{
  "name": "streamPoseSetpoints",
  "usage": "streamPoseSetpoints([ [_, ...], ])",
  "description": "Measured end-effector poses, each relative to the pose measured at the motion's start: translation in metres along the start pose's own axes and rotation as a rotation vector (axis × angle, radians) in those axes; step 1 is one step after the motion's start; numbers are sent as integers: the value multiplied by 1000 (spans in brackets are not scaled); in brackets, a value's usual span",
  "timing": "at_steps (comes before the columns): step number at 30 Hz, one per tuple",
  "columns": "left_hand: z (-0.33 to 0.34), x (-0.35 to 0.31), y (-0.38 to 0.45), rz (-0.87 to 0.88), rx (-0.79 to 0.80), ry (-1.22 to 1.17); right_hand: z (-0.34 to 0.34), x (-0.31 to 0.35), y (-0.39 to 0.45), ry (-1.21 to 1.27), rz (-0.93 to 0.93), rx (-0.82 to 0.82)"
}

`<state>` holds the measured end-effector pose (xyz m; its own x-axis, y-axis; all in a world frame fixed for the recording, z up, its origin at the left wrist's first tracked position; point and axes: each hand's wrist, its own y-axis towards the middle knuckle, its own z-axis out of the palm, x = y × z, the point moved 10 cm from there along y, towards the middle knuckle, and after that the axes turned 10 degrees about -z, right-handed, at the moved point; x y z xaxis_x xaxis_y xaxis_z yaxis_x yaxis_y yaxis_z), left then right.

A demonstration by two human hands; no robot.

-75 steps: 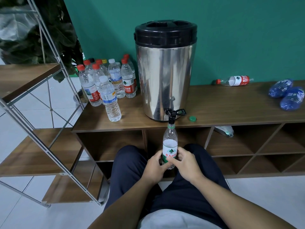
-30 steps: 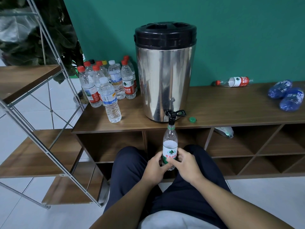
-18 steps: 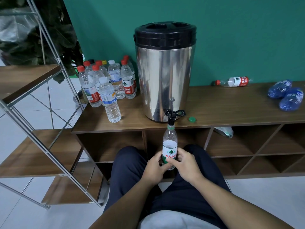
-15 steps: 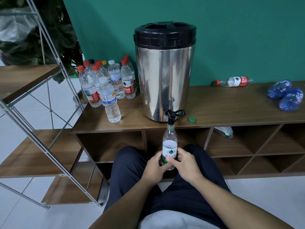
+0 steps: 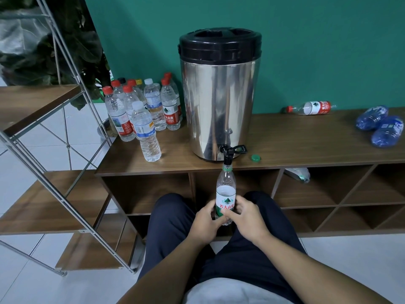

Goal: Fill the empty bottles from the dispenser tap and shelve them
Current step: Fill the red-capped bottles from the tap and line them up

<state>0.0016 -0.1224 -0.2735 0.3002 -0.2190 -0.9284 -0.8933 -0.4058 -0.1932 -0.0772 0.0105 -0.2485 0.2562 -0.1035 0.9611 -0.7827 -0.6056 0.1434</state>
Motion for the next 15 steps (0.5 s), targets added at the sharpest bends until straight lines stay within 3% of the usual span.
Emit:
streamPoseSetpoints([
  [15,0,-1,-1,1,2,-10,0,-4,1,-11,-1,0],
])
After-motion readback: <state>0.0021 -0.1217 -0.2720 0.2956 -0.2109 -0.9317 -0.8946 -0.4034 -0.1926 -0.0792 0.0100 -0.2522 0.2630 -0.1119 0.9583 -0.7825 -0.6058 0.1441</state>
